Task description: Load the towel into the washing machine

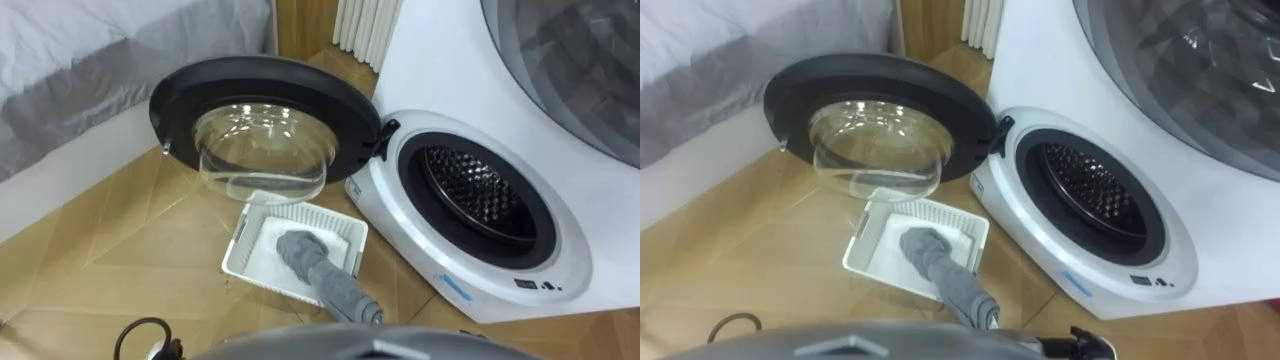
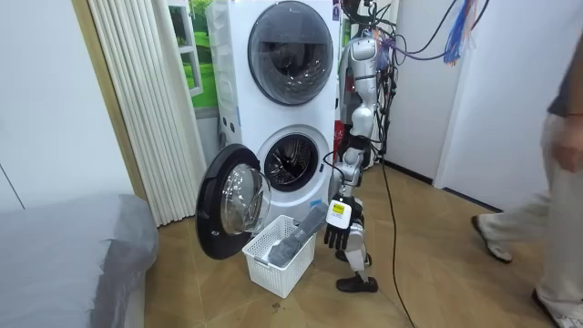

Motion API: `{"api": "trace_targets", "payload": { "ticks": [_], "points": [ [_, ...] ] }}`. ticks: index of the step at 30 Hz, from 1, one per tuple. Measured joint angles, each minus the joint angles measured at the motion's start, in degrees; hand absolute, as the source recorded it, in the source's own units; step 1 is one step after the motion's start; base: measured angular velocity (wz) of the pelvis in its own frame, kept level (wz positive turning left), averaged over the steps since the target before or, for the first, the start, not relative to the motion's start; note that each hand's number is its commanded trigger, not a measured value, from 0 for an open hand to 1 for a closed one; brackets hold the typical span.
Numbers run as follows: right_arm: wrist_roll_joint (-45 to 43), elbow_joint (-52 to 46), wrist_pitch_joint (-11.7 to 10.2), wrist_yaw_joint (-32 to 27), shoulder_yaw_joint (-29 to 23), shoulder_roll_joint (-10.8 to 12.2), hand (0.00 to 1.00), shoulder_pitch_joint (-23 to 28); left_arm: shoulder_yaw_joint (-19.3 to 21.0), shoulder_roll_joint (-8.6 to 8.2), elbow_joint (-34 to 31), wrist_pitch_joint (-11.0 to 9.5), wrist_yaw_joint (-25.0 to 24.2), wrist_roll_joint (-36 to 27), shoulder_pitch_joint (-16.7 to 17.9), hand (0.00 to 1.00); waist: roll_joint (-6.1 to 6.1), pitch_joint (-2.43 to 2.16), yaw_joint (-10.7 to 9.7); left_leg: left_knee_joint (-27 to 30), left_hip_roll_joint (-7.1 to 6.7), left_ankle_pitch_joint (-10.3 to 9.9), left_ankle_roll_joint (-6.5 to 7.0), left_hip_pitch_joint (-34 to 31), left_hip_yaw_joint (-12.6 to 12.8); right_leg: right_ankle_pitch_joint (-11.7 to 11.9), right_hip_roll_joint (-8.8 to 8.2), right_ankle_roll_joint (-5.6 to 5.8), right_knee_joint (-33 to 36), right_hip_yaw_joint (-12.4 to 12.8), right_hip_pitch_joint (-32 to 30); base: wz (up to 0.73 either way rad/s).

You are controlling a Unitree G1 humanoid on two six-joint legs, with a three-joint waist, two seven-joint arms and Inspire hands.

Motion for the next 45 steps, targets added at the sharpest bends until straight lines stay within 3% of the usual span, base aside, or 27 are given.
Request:
{"api": "trace_targets", "payload": {
  "ticks": [7, 13, 19, 21, 24, 25, 30, 32, 34, 35, 36, 37, 38, 39, 41, 45],
  "points": [
    [0.02, -0.07, 0.17, 0.54, 0.52, -0.69, 0.00, -0.84, -0.20, 0.29, 0.00, -0.69, 0.13, -0.09, -1.47, 0.00, 0.41, 0.07, -0.30, 0.18, 0.03, 0.20, -0.23, -2.44, 0.13, 0.03, -0.10, -0.05, -0.04, -0.18, -2.91, -0.01],
    [0.04, 0.35, -0.76, 0.41, 1.07, -0.84, 0.00, -3.01, -4.78, 0.47, 0.34, -2.91, 1.95, -1.64, -4.63, 0.00, 0.15, -0.02, -1.68, 0.22, 0.05, 0.75, -0.39, -5.75, 0.44, 0.18, -0.26, -0.26, 0.34, 0.06, -6.22, -0.03],
    [-1.91, 0.92, -1.02, -1.48, 1.12, -0.75, 0.00, -6.60, -7.95, 1.34, 1.31, -5.54, 3.54, -1.50, -8.85, 0.00, 0.19, 0.51, -2.70, 0.25, 0.31, 1.46, -0.59, -10.45, 1.25, 0.28, -0.21, -0.44, 2.22, 0.54, -12.23, -0.10],
    [-2.95, 1.24, -1.09, -1.65, 1.19, -0.72, 0.00, -7.81, -7.97, 1.40, 2.56, -6.33, 4.17, -1.48, -10.49, 0.00, 0.29, 0.80, -2.98, 0.29, 0.36, 1.67, -0.64, -11.89, 1.19, 0.27, -0.15, -0.46, 3.02, 0.65, -14.07, -0.03],
    [-2.82, 1.51, -2.11, -2.05, 2.96, -0.69, 0.00, -10.30, -10.17, 1.36, 4.31, -7.19, 5.29, -1.60, -13.94, 0.00, 0.30, 1.72, -3.08, 1.84, 0.48, 1.78, -0.67, -15.08, 0.68, 0.06, -0.22, -0.79, 6.09, 1.44, -18.29, -0.11],
    [-2.84, 1.67, -2.21, -2.06, 3.05, -0.67, 0.00, -10.73, -10.16, 1.16, 4.32, -7.38, 5.32, -1.56, -14.59, 0.00, 0.21, 1.80, -3.07, 2.29, 0.48, 1.78, -0.67, -15.84, 0.32, 0.05, -0.28, -0.80, 6.79, 1.43, -19.23, -0.12],
    [-2.66, 1.82, -3.10, -2.34, 5.37, -0.17, 0.00, -13.26, -10.61, -1.54, 5.48, -10.35, 5.84, -0.91, -20.10, 0.00, -0.39, 2.21, -3.27, 4.47, 0.47, 1.78, -0.67, -19.02, 0.11, -0.27, -0.77, -1.26, 12.45, 2.19, -24.40, -0.11],
    [-2.35, 0.95, -3.80, -3.00, 7.39, 0.31, 0.00, -14.56, -12.58, -2.57, 5.33, -11.54, 5.88, 0.33, -23.40, 0.00, -0.99, 2.77, -3.69, 6.80, 0.28, 1.76, -0.67, -22.48, 0.22, -0.29, -1.20, -1.28, 14.48, 2.24, -28.02, -0.10],
    [-2.43, -0.15, -4.27, -3.44, 8.99, 0.38, 0.00, -15.34, -12.82, -2.96, 5.37, -11.96, 5.92, 1.48, -25.18, 0.00, -1.34, 2.99, -4.21, 10.33, 0.26, 1.73, -0.68, -25.60, 0.22, -0.28, -1.67, -1.30, 17.10, 2.66, -30.71, -0.04],
    [-2.40, -0.17, -4.49, -3.58, 9.80, 0.96, 0.00, -15.82, -13.64, -2.97, 5.60, -12.26, 6.21, 2.36, -25.90, 0.00, -1.27, 3.24, -5.03, 15.89, 0.39, 1.70, -0.73, -28.92, 0.47, -0.28, -1.96, -1.30, 17.96, 3.99, -31.45, 0.19],
    [-2.42, -0.13, -4.70, -3.83, 9.57, 1.29, 0.00, -16.56, -14.51, -2.85, 5.55, -12.99, 6.56, 2.55, -26.83, 0.00, -1.40, 4.25, -5.21, 20.43, 0.58, 1.25, -1.81, -33.62, -0.02, -0.78, -1.95, -1.26, 18.40, 7.45, -31.70, 0.27],
    [-2.41, -0.20, -4.74, -3.87, 9.40, 1.16, 0.00, -16.93, -15.08, -2.85, 5.43, -13.36, 6.64, 2.80, -27.48, 0.00, -1.15, 4.39, -5.43, 18.74, 0.83, 1.59, -2.14, -35.86, -0.40, -1.04, -1.79, -1.06, 19.26, 8.23, -32.81, 0.26],
    [-2.40, -0.80, -4.69, -3.96, 8.82, 0.92, 0.00, -17.65, -16.74, -2.76, 5.16, -13.62, 6.75, 3.33, -28.68, 0.00, -0.03, 4.63, -5.75, 16.84, 2.83, 4.26, -0.42, -39.86, 0.11, -2.64, -1.08, -0.15, 22.77, 8.32, -35.69, 0.20],
    [-2.41, -2.59, -4.62, -4.09, 8.94, 1.26, 0.00, -17.76, -18.54, -2.54, 5.08, -13.43, 6.82, 5.28, -29.90, 0.00, -1.00, 4.53, -5.70, 19.99, 2.69, 3.48, 0.68, -41.98, 2.27, -5.07, -1.88, 0.71, 26.72, 8.38, -39.21, 0.14],
    [-2.23, -4.74, -4.52, -4.03, 9.60, 1.44, 0.00, -17.99, -19.79, -2.40, 5.12, -13.17, 7.00, 9.52, -31.09, 0.00, -1.40, 4.49, -5.25, 23.80, 2.57, 3.33, 0.93, -45.54, 2.71, -6.13, -2.41, 1.15, 30.07, 8.25, -43.14, -0.09],
    [0.10, -7.78, -4.37, -4.12, 13.02, 2.01, 0.00, -18.51, -22.40, -2.18, 4.84, -13.04, 9.65, 12.45, -32.47, 0.00, -1.43, 4.48, -5.55, 29.53, 2.37, 3.01, 0.95, -51.20, 2.64, -8.04, -3.36, 0.44, 35.17, 7.49, -48.31, -0.26]
  ]
}}
